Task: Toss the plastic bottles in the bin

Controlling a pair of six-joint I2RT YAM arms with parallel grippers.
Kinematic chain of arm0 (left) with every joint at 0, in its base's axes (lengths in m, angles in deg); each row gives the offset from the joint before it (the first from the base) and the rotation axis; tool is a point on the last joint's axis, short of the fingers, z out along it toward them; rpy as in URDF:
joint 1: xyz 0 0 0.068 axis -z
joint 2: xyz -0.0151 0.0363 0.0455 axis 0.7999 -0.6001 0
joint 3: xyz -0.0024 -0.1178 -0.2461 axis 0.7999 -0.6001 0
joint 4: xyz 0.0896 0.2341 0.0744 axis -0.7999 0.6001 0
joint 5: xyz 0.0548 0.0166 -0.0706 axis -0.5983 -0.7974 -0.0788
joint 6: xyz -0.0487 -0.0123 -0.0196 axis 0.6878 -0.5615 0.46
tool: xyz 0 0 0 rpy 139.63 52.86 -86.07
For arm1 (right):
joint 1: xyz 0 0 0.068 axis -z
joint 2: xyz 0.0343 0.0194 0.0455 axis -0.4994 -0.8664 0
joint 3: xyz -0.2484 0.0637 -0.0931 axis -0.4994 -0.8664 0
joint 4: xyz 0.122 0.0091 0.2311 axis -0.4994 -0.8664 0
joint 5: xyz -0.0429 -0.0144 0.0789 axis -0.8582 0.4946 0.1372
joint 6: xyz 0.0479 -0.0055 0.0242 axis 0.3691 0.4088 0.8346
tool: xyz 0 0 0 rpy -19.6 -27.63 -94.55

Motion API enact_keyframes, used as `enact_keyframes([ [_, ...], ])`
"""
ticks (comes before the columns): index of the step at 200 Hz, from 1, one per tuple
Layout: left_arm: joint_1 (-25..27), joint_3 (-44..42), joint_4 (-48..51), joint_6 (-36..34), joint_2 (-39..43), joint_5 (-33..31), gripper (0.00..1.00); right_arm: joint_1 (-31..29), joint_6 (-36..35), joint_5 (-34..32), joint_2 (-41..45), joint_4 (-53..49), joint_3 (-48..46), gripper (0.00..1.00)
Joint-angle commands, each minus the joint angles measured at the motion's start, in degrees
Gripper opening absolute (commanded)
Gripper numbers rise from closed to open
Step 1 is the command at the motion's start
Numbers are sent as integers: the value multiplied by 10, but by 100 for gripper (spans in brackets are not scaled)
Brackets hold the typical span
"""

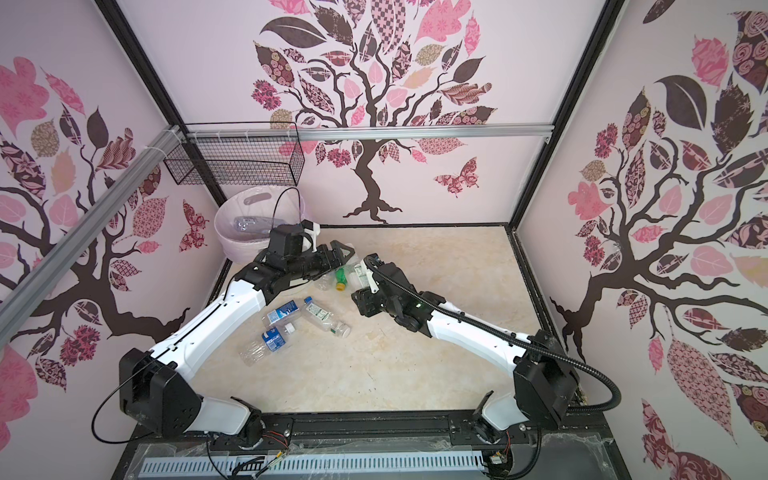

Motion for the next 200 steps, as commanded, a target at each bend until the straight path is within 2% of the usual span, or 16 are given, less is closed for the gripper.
enact_keyframes([
  [1, 2, 24, -19, 3, -11, 7, 85, -8, -14, 13, 38, 27, -6, 53],
  [67, 3, 17, -27, 20, -7, -6, 46, -8, -23, 22, 61, 36, -19, 54],
  [104, 5, 7, -31, 28, 0, -15, 30, -7, -27, 24, 61, 38, -20, 58],
  [121, 6, 7, -27, 34, 0, -18, 26, -8, -28, 27, 64, 43, -20, 59],
  [145, 6, 3, -17, 35, 9, -41, 22, -7, -31, 30, 69, 36, -13, 67],
  [200, 6, -7, -17, 28, 24, -67, 18, -8, -38, 29, 70, 33, -16, 74],
])
